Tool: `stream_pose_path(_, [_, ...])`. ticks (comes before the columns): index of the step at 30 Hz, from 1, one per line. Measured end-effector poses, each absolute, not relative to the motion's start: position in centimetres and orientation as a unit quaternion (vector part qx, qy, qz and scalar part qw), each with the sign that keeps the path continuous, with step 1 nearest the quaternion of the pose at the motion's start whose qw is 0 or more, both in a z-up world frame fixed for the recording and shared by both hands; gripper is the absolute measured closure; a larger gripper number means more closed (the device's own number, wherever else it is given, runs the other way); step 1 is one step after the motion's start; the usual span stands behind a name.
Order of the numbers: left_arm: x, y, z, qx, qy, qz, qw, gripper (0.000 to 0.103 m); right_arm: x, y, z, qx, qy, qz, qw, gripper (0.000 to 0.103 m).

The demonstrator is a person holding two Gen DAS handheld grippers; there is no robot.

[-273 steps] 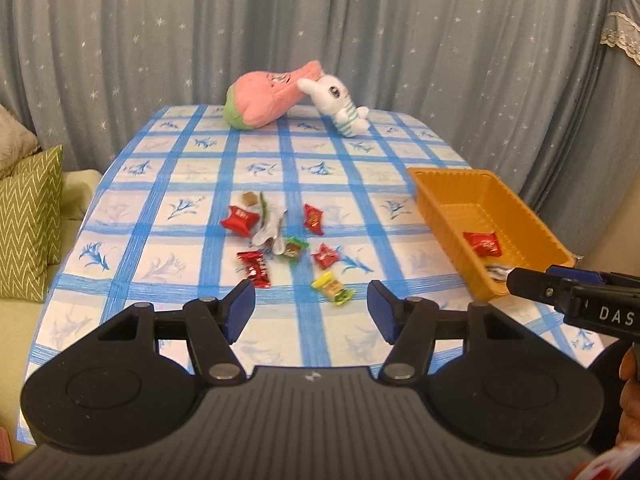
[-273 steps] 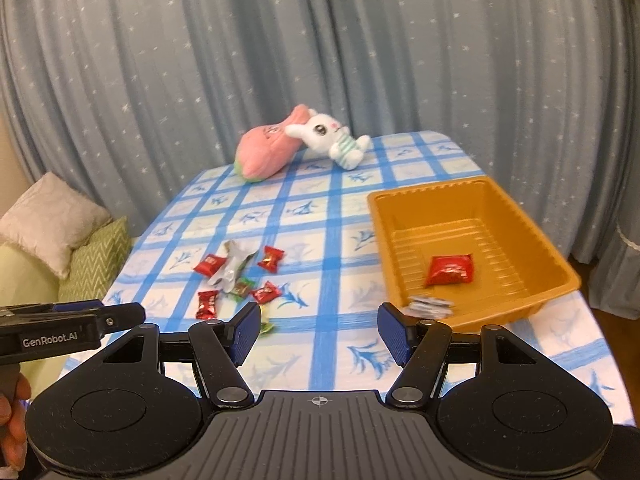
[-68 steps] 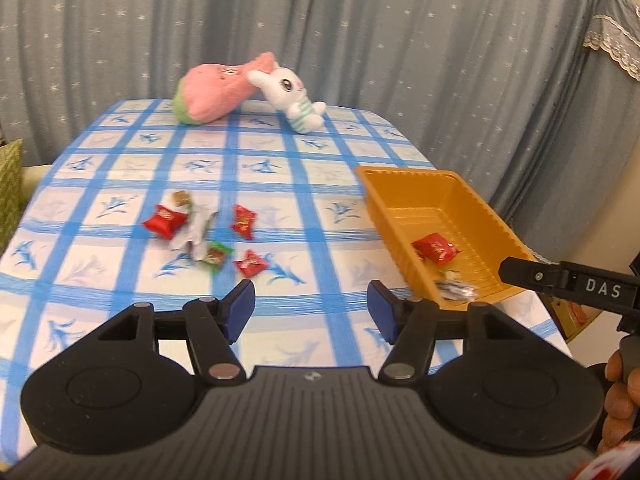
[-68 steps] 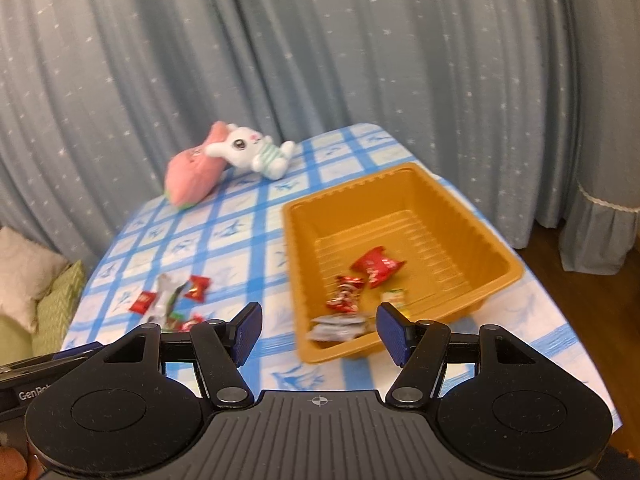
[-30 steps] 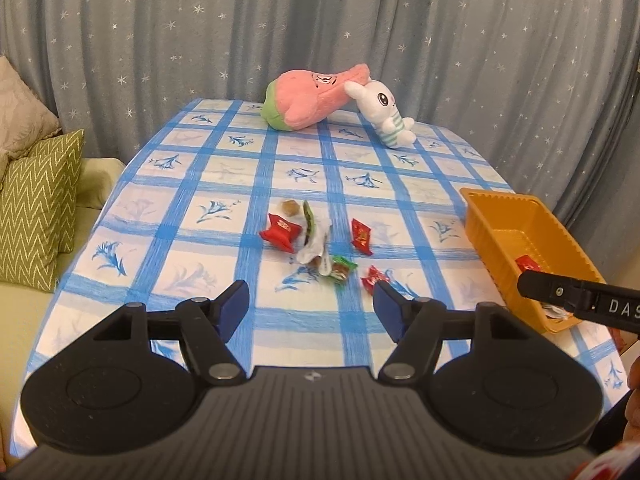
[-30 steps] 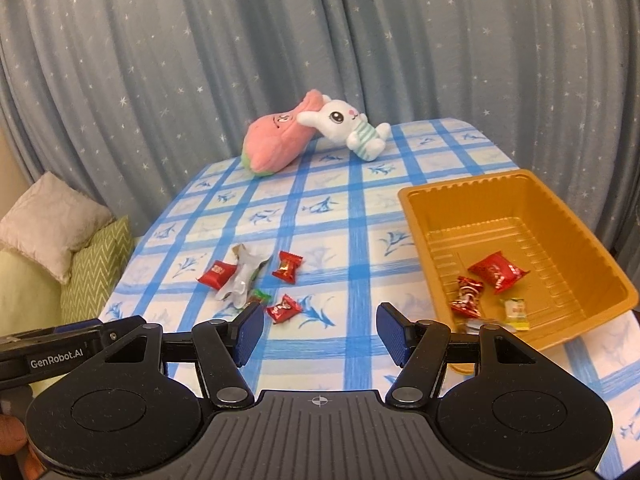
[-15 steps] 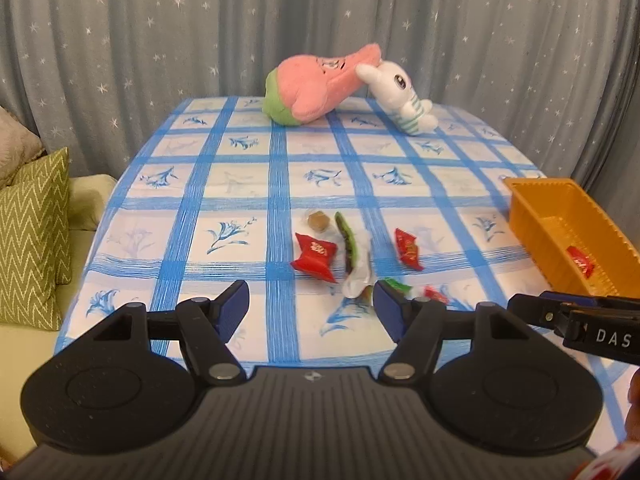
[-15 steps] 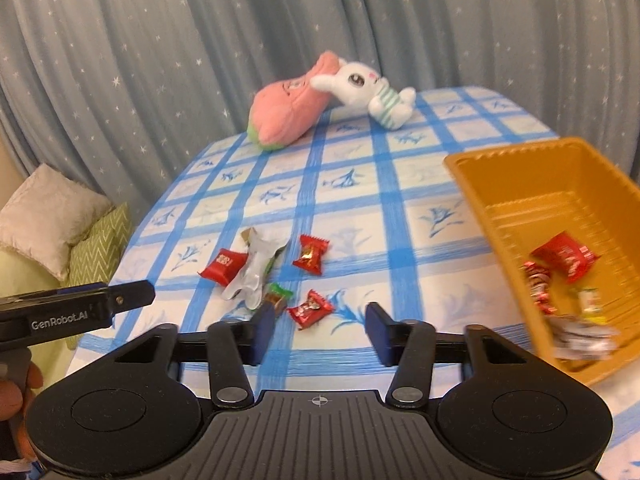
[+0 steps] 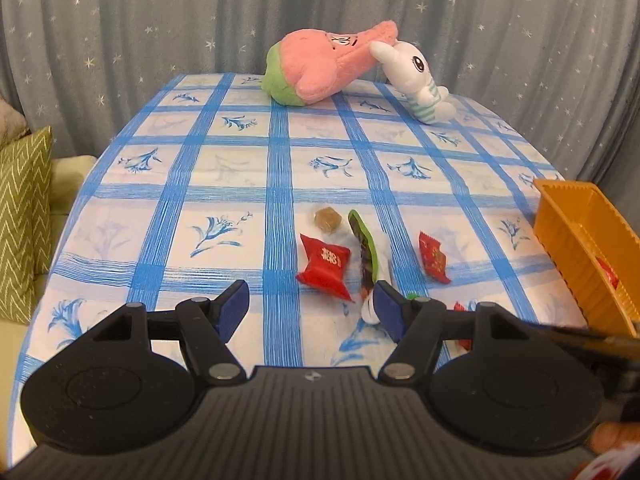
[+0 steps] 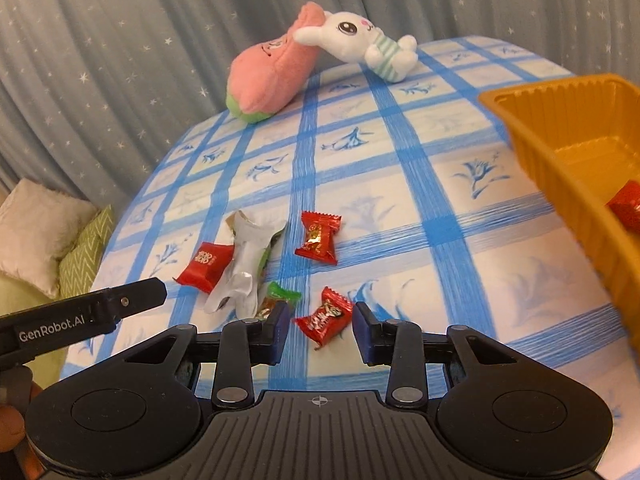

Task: Organize snacks
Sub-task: 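Grasp the small red candy with the right gripper while the left gripper grasps the large red packet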

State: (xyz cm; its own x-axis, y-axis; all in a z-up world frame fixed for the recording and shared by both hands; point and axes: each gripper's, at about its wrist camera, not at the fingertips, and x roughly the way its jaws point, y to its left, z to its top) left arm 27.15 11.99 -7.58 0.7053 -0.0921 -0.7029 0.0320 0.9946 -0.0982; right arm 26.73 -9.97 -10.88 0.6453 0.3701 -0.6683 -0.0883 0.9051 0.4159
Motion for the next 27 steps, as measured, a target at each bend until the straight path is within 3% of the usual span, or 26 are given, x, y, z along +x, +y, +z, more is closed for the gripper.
stream_pose_path(5, [27.6, 11.9, -7.6, -0.037, 0.383, -0.037, 0.922, 0.038, 27.6, -8.8, -11.8, 0.16, 0.408, 0.113, 0.892, 0.068])
stream_pose_path(15, [28.4, 11.5, -8.1, -0.027, 0.388, -0.049, 0.92, 0.038, 28.1, -7.8, -12.4, 0.103, 0.398, 0.121, 0.903, 0.084])
stream_pose_path(22, [29.9, 11.7, -9.0, -0.018, 0.395, -0.054, 0.917, 0.038, 28.2, -8.3, -12.6, 0.07, 0.392, 0.122, 0.909, 0.084])
stream_pose_path(27, [30.9, 11.7, -9.5, -0.012, 0.394, -0.059, 0.917, 0.046, 28.4, -8.4, -12.8, 0.063, 0.388, 0.131, 0.91, 0.084])
